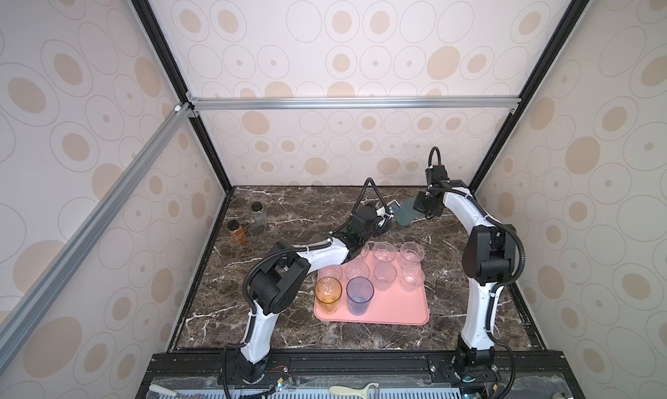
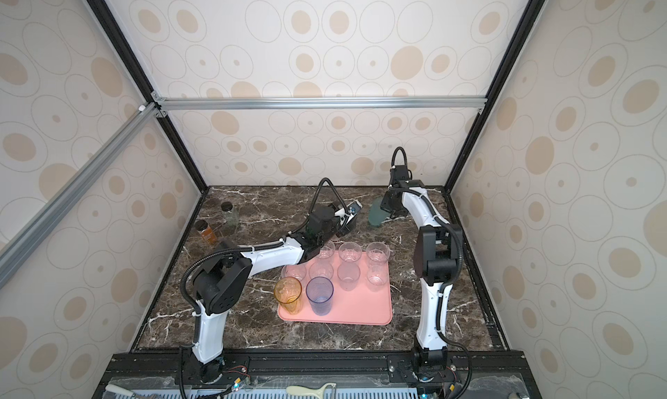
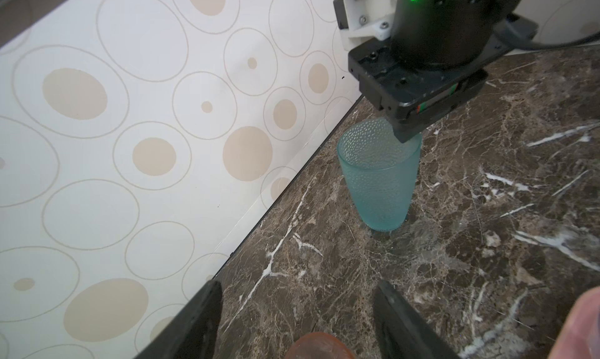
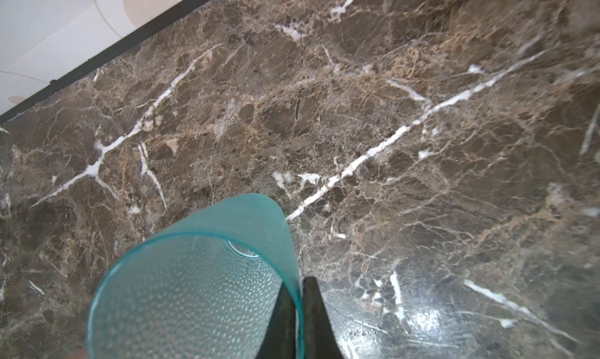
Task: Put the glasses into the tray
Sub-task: 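Grasp the teal glass with the right gripper and lift it, then carry the teal glass over the tray beside the blue glass with the right gripper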
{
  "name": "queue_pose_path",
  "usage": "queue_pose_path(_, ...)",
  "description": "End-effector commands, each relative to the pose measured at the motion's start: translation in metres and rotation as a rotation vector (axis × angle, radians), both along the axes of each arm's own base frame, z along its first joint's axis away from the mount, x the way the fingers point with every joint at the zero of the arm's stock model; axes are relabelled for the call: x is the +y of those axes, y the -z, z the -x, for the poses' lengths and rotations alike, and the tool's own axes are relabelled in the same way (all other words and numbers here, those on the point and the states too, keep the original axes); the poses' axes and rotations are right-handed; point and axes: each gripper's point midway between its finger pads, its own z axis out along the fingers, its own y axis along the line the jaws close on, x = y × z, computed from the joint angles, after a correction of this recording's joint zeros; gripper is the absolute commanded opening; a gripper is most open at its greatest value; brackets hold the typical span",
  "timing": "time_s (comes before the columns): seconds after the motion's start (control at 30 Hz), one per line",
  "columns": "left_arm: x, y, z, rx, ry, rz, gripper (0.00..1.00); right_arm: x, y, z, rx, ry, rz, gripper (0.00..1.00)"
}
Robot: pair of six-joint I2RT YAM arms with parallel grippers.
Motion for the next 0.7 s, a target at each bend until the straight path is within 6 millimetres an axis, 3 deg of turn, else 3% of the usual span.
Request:
queue_pose_path(0.0, 0.012, -0.060, 0.008, -0.066, -0.040, 0.094, 0.74, 0.005, -0.060, 0.014, -0.092, -0.045, 0.060, 0.04)
queue_pose_path(0.13, 0.029, -0.084, 0.011, -0.015, -0.111, 0.159, 0.73, 0.017, -0.094, 0.026, -0.147, -0.078, 0.062, 0.03)
queue_pose_path(0.3, 0.049, -0.108, 0.029, 0.033, -0.136, 0.245, 0.72, 0.036, -0.124, 0.046, -0.190, -0.127, 0.045, 0.01)
queue_pose_path(0.63, 0.086, -0.139, 0.068, 0.108, -0.150, 0.364, 0.72, 0.069, -0.150, 0.101, -0.208, -0.232, 0.016, 0.00)
queue_pose_path(0.67, 0.089, -0.140, 0.071, 0.119, -0.153, 0.380, 0.71, 0.080, -0.152, 0.109, -0.208, -0.262, 0.016, 0.00)
